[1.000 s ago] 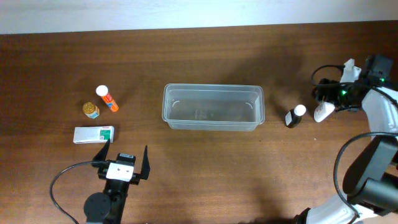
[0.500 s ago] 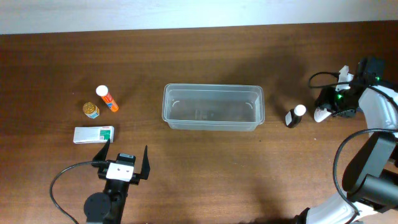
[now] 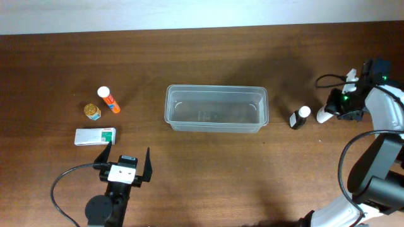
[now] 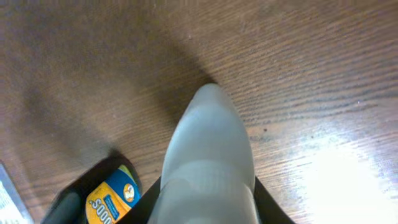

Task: Pack container
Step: 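Grasp the white pump bottle with the right gripper and lift, then carry the pump bottle into the container's right end and release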

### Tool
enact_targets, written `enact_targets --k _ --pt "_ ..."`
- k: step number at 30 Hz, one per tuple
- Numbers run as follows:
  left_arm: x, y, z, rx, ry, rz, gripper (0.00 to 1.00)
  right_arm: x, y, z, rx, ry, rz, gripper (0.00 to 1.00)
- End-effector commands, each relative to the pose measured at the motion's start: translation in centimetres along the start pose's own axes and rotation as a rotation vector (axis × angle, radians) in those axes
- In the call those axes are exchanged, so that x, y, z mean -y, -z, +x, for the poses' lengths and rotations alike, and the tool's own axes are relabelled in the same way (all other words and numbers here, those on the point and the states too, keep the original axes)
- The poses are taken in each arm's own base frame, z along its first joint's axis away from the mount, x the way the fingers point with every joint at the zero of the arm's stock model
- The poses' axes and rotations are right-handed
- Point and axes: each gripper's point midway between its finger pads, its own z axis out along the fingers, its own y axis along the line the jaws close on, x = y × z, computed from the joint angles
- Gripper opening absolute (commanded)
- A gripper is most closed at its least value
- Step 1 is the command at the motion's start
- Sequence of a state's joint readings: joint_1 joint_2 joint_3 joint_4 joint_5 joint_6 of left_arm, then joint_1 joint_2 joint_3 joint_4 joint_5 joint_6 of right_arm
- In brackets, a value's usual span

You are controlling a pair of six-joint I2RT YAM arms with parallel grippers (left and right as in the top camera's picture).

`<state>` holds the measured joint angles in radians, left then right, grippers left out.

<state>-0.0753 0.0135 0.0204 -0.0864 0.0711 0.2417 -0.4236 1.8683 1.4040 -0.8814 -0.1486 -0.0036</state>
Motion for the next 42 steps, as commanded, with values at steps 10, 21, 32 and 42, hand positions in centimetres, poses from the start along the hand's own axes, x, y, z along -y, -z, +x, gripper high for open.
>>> enact_targets --k 10,21,32,42 --pt "-0.2 0.0 0.2 0.001 0.002 -0.014 0.99 0.2 3.6 -4.1 0.116 0.030 0.053 0.24" --pt "-0.3 0.0 0.2 0.000 0.002 -0.014 0.99 -6.4 14.1 -7.1 0.236 0.151 -0.018 0.24" --pt "-0.2 0.0 0.2 0.001 0.002 -0.014 0.99 -23.6 20.8 -2.8 0.257 0.434 -0.395 0.24" --pt "-0.2 0.0 0.2 0.001 0.002 -0.014 1.00 -27.9 18.4 2.9 0.103 0.511 -0.337 0.24"
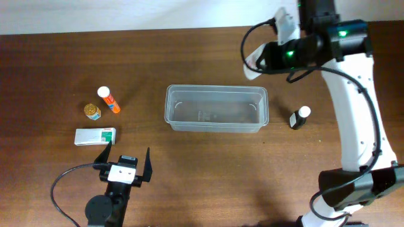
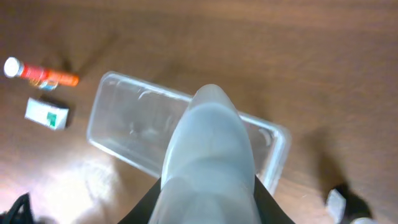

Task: Pack container
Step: 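Carry the pump bottle into the container's right end and release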

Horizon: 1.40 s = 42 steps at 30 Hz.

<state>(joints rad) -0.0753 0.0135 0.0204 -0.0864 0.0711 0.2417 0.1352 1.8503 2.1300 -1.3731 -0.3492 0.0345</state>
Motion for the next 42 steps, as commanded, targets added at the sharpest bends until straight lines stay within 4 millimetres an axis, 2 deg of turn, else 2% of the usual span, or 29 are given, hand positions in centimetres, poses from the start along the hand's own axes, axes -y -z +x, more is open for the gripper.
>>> enact_targets --k 1,11,23,36,42 --pt "-0.2 0.0 0.2 0.001 0.002 -0.014 0.99 -0.3 -0.4 0.9 -0.025 -0.028 0.080 0.24" --pt "-0.2 0.0 0.2 0.001 0.002 -0.014 1.00 1.7 -4.2 5.1 -0.176 -0.129 0.200 0.24" --pt "-0.3 0.0 0.2 0.000 0.002 -0.014 0.99 4.0 -9.0 9.5 -0.291 -0.197 0.240 0.24" --pt "-0.2 0.0 0.2 0.001 0.002 -0.014 0.99 6.0 -14.0 12.4 -0.295 -0.198 0.242 0.24" --pt "-0.3 0.0 0.2 0.000 0.002 -0.014 0.99 6.4 -15.2 12.1 -0.254 -0.186 0.237 0.24"
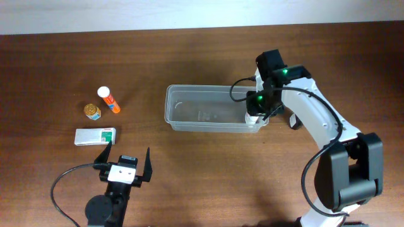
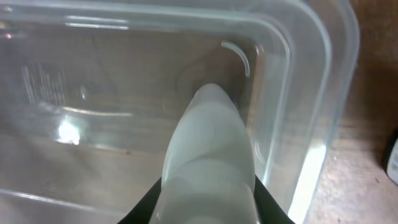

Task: Pack container
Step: 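Carry the pump bottle into the container's right end and release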

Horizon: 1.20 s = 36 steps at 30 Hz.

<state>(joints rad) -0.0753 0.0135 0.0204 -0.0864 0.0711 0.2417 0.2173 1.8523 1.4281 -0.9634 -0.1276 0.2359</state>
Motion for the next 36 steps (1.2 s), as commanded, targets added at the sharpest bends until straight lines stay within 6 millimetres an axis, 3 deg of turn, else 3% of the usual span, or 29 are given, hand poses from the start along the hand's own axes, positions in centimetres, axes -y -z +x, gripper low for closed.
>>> enact_targets --k 1,7,18,21,29,33,36 --pt "-0.3 0.0 0.2 0.000 0.002 -0.014 0.99 -0.2 0.1 -0.4 0.029 0.005 0.001 0.25" --pt "-0.3 0.0 0.2 0.000 0.002 -0.014 0.99 0.1 0.1 -1.3 0.066 0.007 0.024 0.25" --pt "-0.3 0.0 0.2 0.000 0.002 -0.014 1.00 0.4 0.1 -1.1 0.062 0.006 0.040 0.25" --pt "-0.3 0.0 0.2 0.000 0.002 -0.014 0.99 0.4 0.1 -1.1 0.061 0.006 0.040 0.40" --pt "-0.2 0.0 0.2 0.001 0.002 -0.014 0.99 0.4 0.2 -1.1 0.061 0.006 0.038 0.45" --pt "-0.3 0.0 0.2 0.000 0.002 -0.014 0.99 -0.5 1.4 -2.0 0.083 0.010 0.006 0.45" --pt "-0.3 0.0 0.2 0.000 0.002 -0.014 0.99 -1.7 4.0 -3.6 0.120 0.017 -0.031 0.45"
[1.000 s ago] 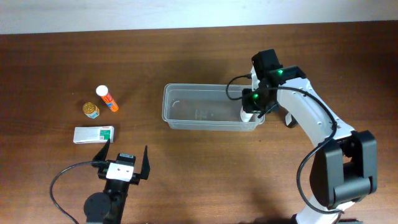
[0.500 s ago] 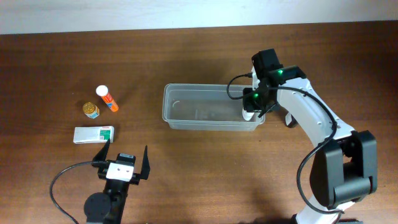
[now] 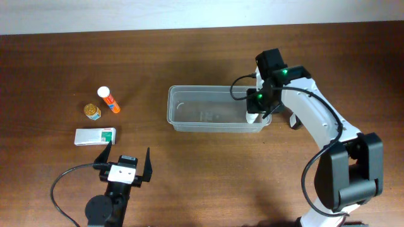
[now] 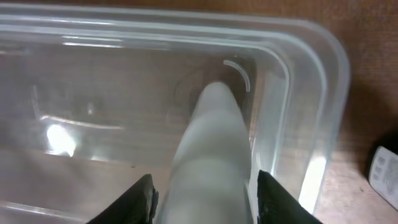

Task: Pack container
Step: 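Carry the pump bottle into the container's right end and release, then move the right gripper to the small dark bottle and grasp it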

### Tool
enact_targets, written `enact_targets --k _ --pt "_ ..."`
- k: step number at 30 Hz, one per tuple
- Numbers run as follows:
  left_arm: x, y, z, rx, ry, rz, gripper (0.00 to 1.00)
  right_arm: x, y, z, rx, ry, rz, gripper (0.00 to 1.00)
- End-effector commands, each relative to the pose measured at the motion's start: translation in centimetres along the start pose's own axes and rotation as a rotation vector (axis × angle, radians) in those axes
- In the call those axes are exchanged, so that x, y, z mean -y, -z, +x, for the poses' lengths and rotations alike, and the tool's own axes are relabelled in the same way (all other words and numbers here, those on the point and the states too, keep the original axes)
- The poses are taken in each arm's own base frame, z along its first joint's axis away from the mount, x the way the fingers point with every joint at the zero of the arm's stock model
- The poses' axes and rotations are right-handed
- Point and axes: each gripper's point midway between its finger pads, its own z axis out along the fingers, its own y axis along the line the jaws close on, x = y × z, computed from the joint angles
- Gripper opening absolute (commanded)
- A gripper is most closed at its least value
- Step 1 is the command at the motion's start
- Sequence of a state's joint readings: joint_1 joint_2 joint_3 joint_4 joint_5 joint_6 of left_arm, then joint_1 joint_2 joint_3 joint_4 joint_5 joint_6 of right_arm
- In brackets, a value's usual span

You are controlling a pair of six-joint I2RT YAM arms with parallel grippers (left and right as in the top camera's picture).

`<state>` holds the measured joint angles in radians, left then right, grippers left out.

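A clear plastic container lies at the table's middle. My right gripper hangs over its right end. A white, rounded bottle rests inside against the right wall of the container. The right gripper is open, and each black finger stands a little off the bottle's sides. Outside the container's right end stands a small dark bottle with a white cap, half hidden by the arm. My left gripper is open near the front left, with nothing in it.
At the left lie an orange tube with a white cap, a small round tin and a white and green box. The dark bottle shows at the right edge of the wrist view.
My right gripper has opened and let go of the white bottle, which now rests in the container's right end. The container sits a touch further right. The left arm has not moved.
My right gripper was shut on the white bottle on the table at the far right, beside the dark bottle. Then it held the bottle high behind the container. Then it had it low inside the container's right end, and now the bottle is released there.
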<state>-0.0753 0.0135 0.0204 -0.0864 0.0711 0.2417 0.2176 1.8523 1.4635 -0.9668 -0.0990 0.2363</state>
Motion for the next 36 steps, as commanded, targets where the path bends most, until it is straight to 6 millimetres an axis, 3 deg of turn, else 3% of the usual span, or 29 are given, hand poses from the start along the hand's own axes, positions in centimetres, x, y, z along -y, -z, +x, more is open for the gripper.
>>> enact_targets --k 1,4,5,8,11,15,20,23,36 --pt "-0.2 0.0 0.2 0.001 0.002 -0.014 0.99 -2.0 4.3 -3.2 0.100 0.014 -0.056 0.46" --pt "-0.3 0.0 0.2 0.000 0.002 -0.014 0.99 -2.8 8.0 -4.9 0.156 0.020 -0.069 0.49" --pt "-0.3 0.0 0.2 0.000 0.002 -0.014 0.99 -3.3 11.0 -5.9 0.197 0.024 -0.077 0.51" --pt "-0.2 0.0 0.2 0.001 0.002 -0.014 0.99 -3.0 15.1 -6.7 0.253 0.017 -0.068 0.54" --pt "-0.3 0.0 0.2 0.000 0.002 -0.014 0.99 -1.0 18.5 -6.4 0.273 -0.028 -0.026 0.58" --pt "-0.3 0.0 0.2 0.000 0.002 -0.014 0.99 3.3 20.5 -4.9 0.234 -0.126 0.038 0.60" --pt "-0.3 0.0 0.2 0.000 0.002 -0.014 0.99 8.9 19.9 -2.2 0.113 -0.234 0.106 0.61" --pt "-0.3 0.0 0.2 0.000 0.002 -0.014 0.99 10.7 18.7 -1.1 0.052 -0.265 0.120 0.61" --pt "-0.3 0.0 0.2 0.000 0.002 -0.014 0.99 13.0 7.3 1.6 -0.112 -0.257 0.124 0.62"
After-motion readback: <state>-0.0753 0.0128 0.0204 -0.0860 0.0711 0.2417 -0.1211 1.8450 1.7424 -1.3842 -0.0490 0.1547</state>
